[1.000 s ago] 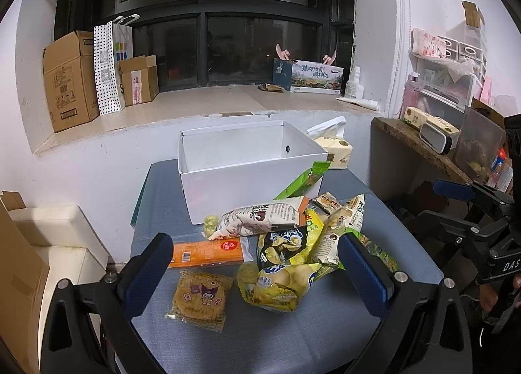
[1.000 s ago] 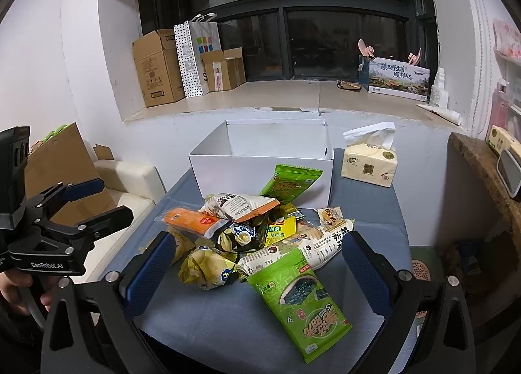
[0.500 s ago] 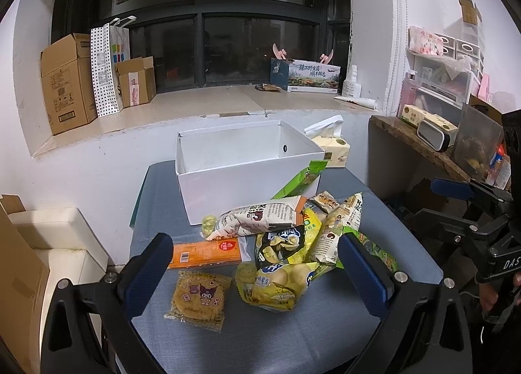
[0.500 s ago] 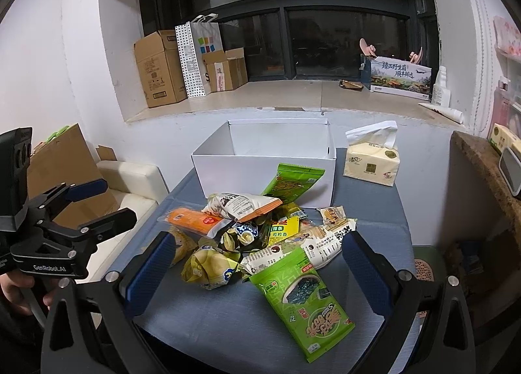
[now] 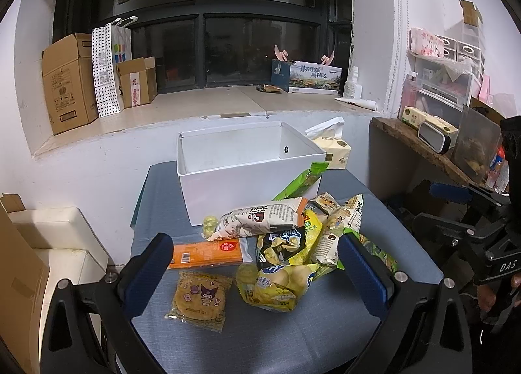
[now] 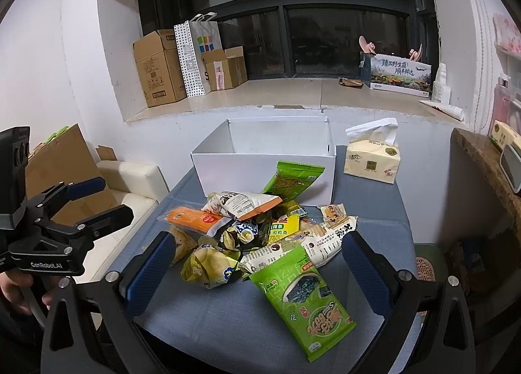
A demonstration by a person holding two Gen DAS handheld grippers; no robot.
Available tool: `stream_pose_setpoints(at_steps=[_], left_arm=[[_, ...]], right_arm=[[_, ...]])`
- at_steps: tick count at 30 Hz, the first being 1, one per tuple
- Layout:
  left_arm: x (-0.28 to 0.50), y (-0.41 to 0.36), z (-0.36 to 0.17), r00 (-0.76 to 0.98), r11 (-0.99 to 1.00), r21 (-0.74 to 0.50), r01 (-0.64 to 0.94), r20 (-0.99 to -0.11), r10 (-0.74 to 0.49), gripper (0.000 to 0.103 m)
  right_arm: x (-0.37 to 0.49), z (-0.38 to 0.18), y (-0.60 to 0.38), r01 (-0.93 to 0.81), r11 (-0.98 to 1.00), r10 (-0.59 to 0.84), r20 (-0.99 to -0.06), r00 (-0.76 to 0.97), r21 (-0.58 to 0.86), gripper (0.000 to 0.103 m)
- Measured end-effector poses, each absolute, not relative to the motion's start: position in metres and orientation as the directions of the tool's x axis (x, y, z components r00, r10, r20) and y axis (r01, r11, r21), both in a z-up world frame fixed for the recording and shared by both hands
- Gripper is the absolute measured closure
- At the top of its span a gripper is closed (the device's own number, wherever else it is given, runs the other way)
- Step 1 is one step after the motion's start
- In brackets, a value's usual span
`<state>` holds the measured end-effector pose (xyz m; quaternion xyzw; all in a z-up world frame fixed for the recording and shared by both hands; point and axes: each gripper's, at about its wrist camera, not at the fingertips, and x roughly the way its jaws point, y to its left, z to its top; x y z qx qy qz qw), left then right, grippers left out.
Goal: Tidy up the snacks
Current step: 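Grasp the green seaweed pack with the right tool while the left drops a bread bag in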
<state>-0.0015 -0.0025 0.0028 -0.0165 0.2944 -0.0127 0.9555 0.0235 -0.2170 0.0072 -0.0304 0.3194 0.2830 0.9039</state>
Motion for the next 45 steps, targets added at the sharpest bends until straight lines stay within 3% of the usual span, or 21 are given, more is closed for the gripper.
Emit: stream_pose_setpoints(at_steps=[10, 22, 23, 24, 25, 30, 37, 40, 45], left_arm=[[0.0, 0.016, 0.0, 0.83, 0.992, -0.123, -0.007, -0.555, -0.063, 0.0], [0.001, 0.046, -0.018, 0.823, 0.979, -0.204, -0.014, -0.558, -0.105, 0.0], [0.001, 0.047, -0.019, 0.823, 0.978, -0.206, -0.015, -0.558, -0.105, 0.0], [0.001, 0.047, -0.02, 0.824, 0.978, -0.209, -0.013, -0.557, -0.108, 0.0], [0.001, 0.047, -0.021, 0.824, 0.977, -0.211, -0.012, -0.556, -0.11, 0.0], [0.005, 0.05, -0.027, 0.818, 0.974, -0.226, -0.01, -0.562, -0.122, 0.0], [0.041, 0.034, -0.036, 0.781, 0.971, -0.229, 0.07, -0.593, -0.197, 0.0], [0.067, 0.014, -0.041, 0.764, 0.974, -0.158, 0.165, -0.604, -0.227, 0.0], [0.116, -0.012, -0.056, 0.669, 0.91, 0.047, 0.412, -0.694, -0.267, 0.0]], right_arm=[[0.071, -0.011, -0.2, -0.59, 0.779, 0.588, -0.573, 0.57, 0.212, 0.0], [0.222, -0.077, -0.159, -0.477, 0.807, 0.566, -0.686, 0.456, 0.349, 0.001], [0.227, -0.083, -0.156, -0.472, 0.812, 0.556, -0.702, 0.445, 0.344, 0.009], [0.23, -0.087, -0.154, -0.465, 0.816, 0.55, -0.712, 0.437, 0.345, 0.029], [0.232, -0.09, -0.152, -0.464, 0.814, 0.551, -0.717, 0.428, 0.349, 0.032], [0.224, -0.088, -0.155, -0.496, 0.788, 0.594, -0.663, 0.455, 0.365, 0.034], [0.179, -0.021, -0.198, -0.52, 0.786, 0.613, -0.521, 0.594, 0.333, 0.034], [0.147, 0.002, -0.22, -0.54, 0.782, 0.619, -0.475, 0.625, 0.31, 0.034], [0.107, 0.013, -0.255, -0.53, 0.793, 0.607, -0.46, 0.648, 0.3, 0.034]])
